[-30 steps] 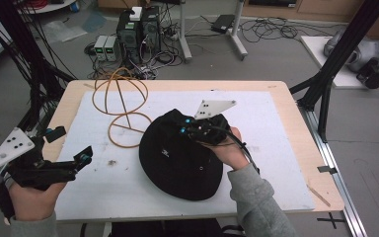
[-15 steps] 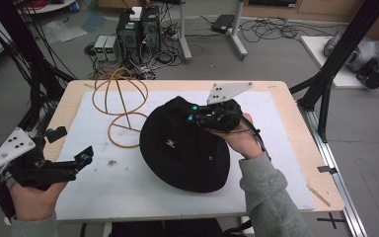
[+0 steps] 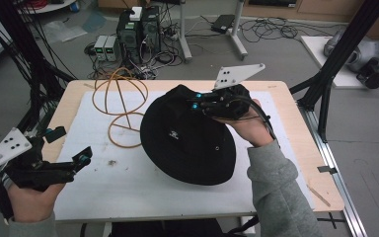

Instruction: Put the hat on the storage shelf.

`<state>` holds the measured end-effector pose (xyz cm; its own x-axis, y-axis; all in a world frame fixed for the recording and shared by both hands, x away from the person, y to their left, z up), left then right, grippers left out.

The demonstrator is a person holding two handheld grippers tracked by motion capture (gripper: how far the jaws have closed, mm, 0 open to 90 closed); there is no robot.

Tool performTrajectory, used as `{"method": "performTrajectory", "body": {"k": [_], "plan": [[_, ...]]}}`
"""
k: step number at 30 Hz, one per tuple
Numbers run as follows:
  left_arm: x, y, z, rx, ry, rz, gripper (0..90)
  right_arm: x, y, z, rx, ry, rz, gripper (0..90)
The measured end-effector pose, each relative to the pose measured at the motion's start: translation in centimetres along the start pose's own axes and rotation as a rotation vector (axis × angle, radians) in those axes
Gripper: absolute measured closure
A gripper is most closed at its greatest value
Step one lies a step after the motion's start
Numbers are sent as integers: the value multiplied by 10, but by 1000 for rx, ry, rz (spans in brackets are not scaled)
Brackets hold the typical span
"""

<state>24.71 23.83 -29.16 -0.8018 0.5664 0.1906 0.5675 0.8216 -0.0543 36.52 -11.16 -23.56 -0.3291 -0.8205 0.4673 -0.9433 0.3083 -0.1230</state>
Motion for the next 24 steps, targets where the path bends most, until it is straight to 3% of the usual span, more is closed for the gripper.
{"method": "performTrajectory", "body": {"k": [24], "plan": [[4, 2, -1, 6, -13, 3, 17, 23, -10, -61, 99, -25, -18, 881]]}}
Point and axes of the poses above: each handheld gripper's, and its own axes: x roughly backward along the jaws, z roughly out of its underside, y roughly to its left, the point moved 5 cm from there along -x, roughly forward along the jaws, and after that the axes turned 3 degrees about y, right-handed, at the moved point
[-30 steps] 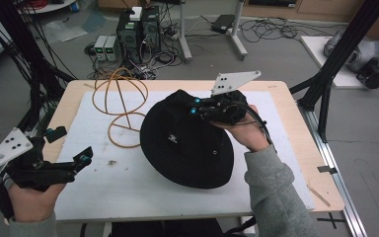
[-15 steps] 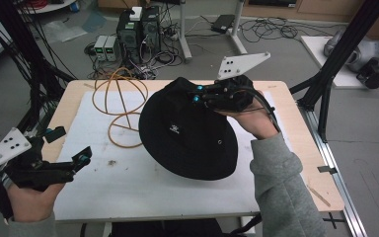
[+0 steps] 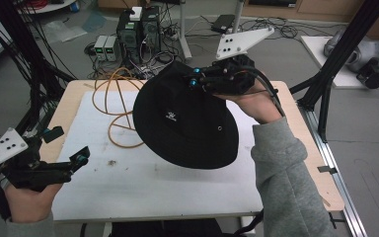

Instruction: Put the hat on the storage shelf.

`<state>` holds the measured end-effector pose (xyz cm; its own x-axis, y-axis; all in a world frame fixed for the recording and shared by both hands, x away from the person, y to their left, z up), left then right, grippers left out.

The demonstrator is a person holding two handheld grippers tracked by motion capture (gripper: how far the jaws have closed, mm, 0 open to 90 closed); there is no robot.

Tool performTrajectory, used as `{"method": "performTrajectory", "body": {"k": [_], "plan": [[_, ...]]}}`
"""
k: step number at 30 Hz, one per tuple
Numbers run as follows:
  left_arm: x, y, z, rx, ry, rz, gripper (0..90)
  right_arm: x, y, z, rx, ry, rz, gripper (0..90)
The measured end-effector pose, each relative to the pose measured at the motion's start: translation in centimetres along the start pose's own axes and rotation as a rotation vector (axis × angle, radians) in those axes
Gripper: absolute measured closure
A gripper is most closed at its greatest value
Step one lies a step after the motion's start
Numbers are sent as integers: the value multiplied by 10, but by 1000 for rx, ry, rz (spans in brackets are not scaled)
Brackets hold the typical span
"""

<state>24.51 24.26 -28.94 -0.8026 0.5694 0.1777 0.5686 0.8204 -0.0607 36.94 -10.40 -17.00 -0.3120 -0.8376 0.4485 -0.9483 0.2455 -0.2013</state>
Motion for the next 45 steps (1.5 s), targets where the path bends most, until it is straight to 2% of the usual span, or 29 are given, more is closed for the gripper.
{"method": "performTrajectory", "body": {"k": [3, 18, 22, 34, 41, 45], "plan": [[0, 0, 0, 1, 2, 1, 17, 3, -2, -7, 14, -1, -11, 881], [0, -1, 1, 0, 4, 7, 17, 6, -16, -24, 18, -41, -73, 880], [0, -1, 1, 2, 4, 6, 17, 4, -20, -28, 22, -43, -68, 880], [12, -5, 1, -4, -2, -10, 17, -12, -34, -41, 40, -56, -73, 881], [17, -7, 1, -10, 0, -14, 17, -26, -38, -51, 52, -54, -74, 881], [20, -7, 2, -10, -1, -21, 17, -41, -39, -59, 73, -50, -77, 881]]}}
Point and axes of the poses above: each handheld gripper's, and its own axes: x roughly backward along the jaws, z roughly out of its underside, y roughly to its left, the point moved 5 cm from there along -x, roughly forward along the jaws, and after that the axes turned 3 degrees about y, right-handed, at the moved point
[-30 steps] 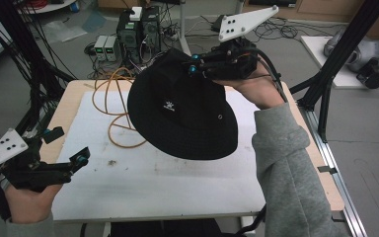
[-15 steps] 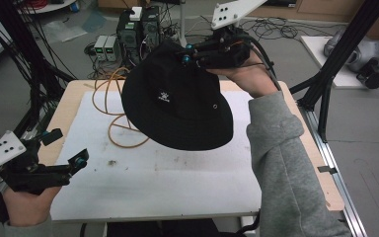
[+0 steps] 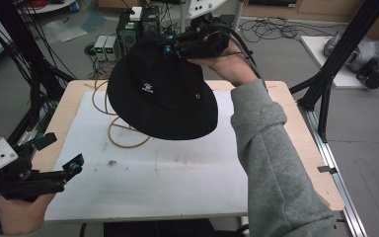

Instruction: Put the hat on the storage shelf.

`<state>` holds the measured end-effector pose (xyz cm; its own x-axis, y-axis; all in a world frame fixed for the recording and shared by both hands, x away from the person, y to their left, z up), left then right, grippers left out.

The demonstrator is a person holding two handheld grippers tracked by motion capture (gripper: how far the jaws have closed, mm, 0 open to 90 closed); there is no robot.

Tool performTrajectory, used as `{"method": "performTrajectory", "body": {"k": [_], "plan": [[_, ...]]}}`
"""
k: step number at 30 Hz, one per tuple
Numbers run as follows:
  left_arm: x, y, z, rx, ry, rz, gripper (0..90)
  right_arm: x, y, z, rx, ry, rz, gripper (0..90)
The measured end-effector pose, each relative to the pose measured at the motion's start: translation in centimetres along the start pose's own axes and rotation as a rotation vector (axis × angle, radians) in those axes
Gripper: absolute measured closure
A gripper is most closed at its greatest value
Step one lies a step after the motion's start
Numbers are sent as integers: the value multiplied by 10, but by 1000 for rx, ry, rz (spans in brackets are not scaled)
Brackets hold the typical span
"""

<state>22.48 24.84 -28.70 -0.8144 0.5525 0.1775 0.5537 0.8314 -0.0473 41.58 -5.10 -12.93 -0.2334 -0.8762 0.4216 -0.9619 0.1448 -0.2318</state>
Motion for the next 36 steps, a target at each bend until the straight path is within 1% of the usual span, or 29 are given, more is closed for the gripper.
{"method": "performTrajectory", "body": {"k": [3, 6, 11, 14, 15, 16, 18, 22, 24, 28, 31, 32, 36], "plan": [[1, 0, 1, 1, 2, -4, 17, -8, -2, -4, 7, -3, -11, 881], [3, 0, 2, -2, 6, -8, 17, -17, -6, -6, 10, -12, -33, 881], [5, -1, 2, -5, 4, -13, 17, -30, -12, -9, 12, -22, -46, 881], [7, -1, 2, -1, 3, -21, 17, -37, -14, -11, 17, -24, -52, 880], [7, -1, 2, -1, 3, -21, 17, -37, -14, -11, 17, -24, -52, 880], [7, -1, 3, 0, 6, -24, 17, -42, -16, -13, 22, -27, -55, 881], [10, -1, 4, 0, 8, -31, 17, -46, -17, -14, 25, -34, -62, 881], [12, -4, 5, -7, 15, -32, 17, -56, -23, -16, 27, -31, -61, 881], [12, -9, 6, -16, 22, -28, 17, -63, -26, -16, 25, -30, -60, 881], [13, -14, 8, -23, 32, -24, 17, -74, -29, -16, 22, -29, -56, 881], [13, -15, 10, -27, 37, -22, 17, -79, -31, -16, 16, -37, -56, 880], [14, -14, 12, -21, 42, -21, 17, -83, -33, -17, 14, -40, -58, 881], [18, -14, 14, -15, 40, -28, 17, -93, -37, -16, 13, -28, -59, 880]]}}
Point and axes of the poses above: each handheld gripper's, and its own axes: x roughly backward along the jaws, z roughly out of its underside, y roughly to its left, the point moved 5 cm from there along -x, roughly forward along the jaws, and after that the axes turned 3 degrees about y, right-handed, at the moved point
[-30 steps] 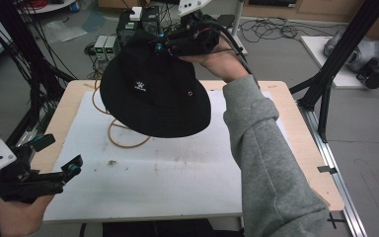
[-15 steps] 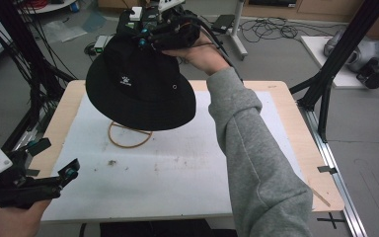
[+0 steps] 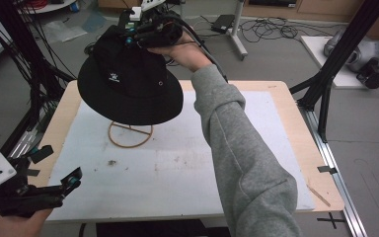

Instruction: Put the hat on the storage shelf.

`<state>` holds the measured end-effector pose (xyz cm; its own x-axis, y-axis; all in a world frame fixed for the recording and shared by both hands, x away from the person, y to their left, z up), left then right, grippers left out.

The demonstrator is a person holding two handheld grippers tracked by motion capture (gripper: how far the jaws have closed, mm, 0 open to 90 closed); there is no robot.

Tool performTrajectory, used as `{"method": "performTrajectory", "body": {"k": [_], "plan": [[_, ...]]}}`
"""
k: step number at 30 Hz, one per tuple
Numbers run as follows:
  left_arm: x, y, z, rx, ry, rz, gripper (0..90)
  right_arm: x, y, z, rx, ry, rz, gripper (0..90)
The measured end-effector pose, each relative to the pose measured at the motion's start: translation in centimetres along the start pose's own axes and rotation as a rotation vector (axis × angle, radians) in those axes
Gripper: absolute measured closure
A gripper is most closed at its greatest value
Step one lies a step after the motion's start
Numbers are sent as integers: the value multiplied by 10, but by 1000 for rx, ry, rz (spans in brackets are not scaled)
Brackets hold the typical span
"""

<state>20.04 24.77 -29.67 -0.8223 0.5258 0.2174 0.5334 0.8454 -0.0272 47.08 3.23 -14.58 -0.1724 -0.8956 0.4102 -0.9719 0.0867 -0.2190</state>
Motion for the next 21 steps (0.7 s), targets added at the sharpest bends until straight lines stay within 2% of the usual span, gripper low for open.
{"method": "performTrajectory", "body": {"k": [4, 11, 18, 21], "plan": [[1, -3, 1, -8, 7, 3, 17, -11, -7, 4, -15, 9, -1, 880], [3, -6, 3, -13, 15, 4, 17, -30, -17, 11, -37, -12, 6, 880], [5, -5, 4, -9, 16, -6, 17, -50, -17, 15, -41, 5, -26, 878], [5, -5, 4, -8, 20, -7, 17, -59, -14, 16, -36, 17, -25, 879]]}}
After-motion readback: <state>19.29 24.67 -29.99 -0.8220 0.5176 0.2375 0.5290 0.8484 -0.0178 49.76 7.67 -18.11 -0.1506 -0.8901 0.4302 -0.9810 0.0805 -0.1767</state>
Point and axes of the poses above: each handheld gripper's, and its own axes: x roughly backward along the jaws, z roughly out of its underside, y roughly to its left, the point moved 5 cm from there along -x, roughly forward along the jaws, and after that the axes turned 3 degrees about y, right-handed, at the moved point
